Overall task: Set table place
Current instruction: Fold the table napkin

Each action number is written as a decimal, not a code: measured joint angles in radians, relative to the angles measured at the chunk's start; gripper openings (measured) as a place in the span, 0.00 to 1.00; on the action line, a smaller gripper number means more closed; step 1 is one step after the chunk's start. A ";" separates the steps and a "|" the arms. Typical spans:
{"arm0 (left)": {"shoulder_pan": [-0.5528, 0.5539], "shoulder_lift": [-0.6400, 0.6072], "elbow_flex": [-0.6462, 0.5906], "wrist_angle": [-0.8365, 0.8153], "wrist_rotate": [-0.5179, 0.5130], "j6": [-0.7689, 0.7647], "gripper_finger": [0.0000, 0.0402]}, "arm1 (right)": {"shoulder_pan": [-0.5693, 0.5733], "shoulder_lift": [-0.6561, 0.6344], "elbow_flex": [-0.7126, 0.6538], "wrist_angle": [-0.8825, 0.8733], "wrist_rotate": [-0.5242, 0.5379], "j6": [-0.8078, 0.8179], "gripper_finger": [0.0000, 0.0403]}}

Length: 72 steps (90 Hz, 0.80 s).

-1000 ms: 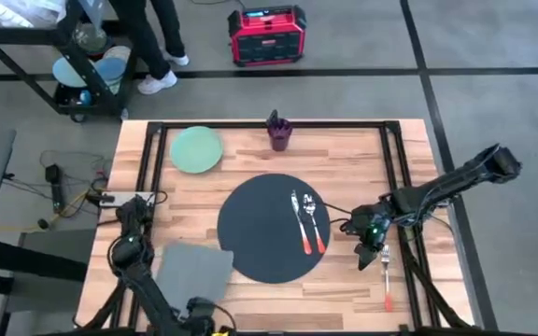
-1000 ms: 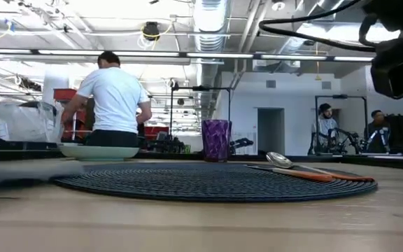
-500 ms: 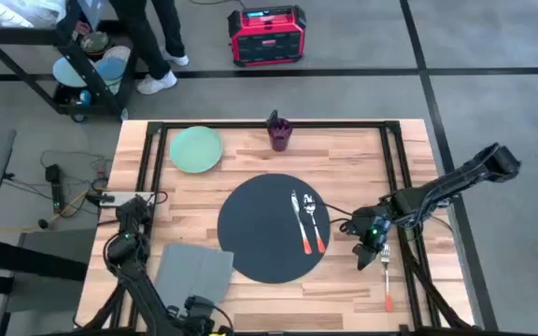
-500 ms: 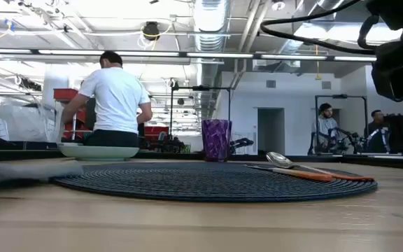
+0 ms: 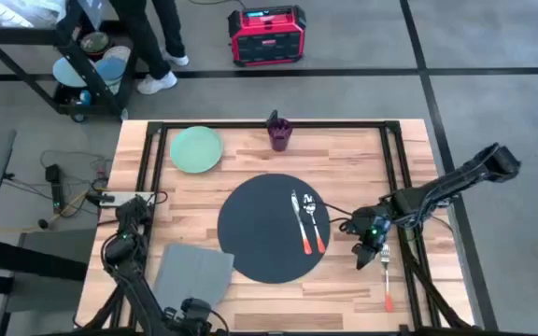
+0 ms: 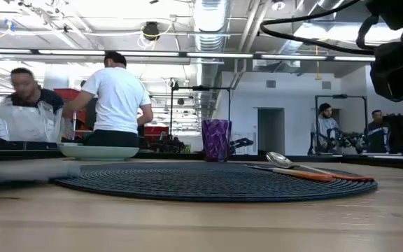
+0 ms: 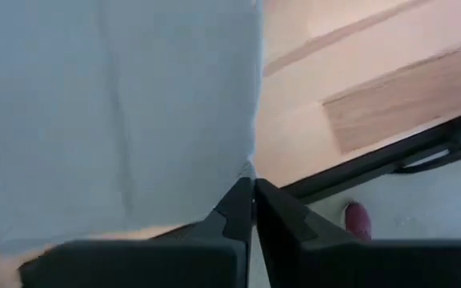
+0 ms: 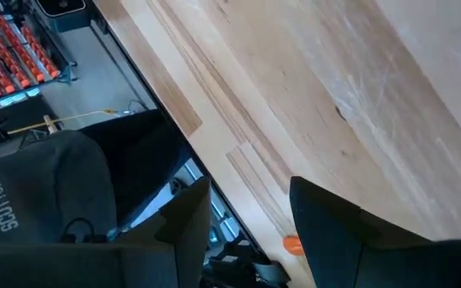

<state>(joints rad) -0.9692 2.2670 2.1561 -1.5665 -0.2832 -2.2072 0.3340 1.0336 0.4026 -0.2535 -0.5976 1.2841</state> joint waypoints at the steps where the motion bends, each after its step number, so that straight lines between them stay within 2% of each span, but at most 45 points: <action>1: 0.002 -0.003 -0.005 -0.001 -0.002 0.000 0.00 | 0.000 0.000 0.000 0.000 0.000 0.001 0.40; 34: 0.003 -0.119 -0.217 -0.001 0.002 -0.005 0.00 | 0.000 0.000 0.000 0.000 0.000 0.002 0.40; 72: -0.010 -0.121 -0.297 -0.004 0.029 -0.015 0.00 | -0.001 0.000 0.000 0.000 -0.001 0.018 0.40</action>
<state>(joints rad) -0.9790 2.1456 1.8595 -1.5703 -0.2546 -2.2227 0.3332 1.0340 0.4026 -0.2539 -0.5983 1.3018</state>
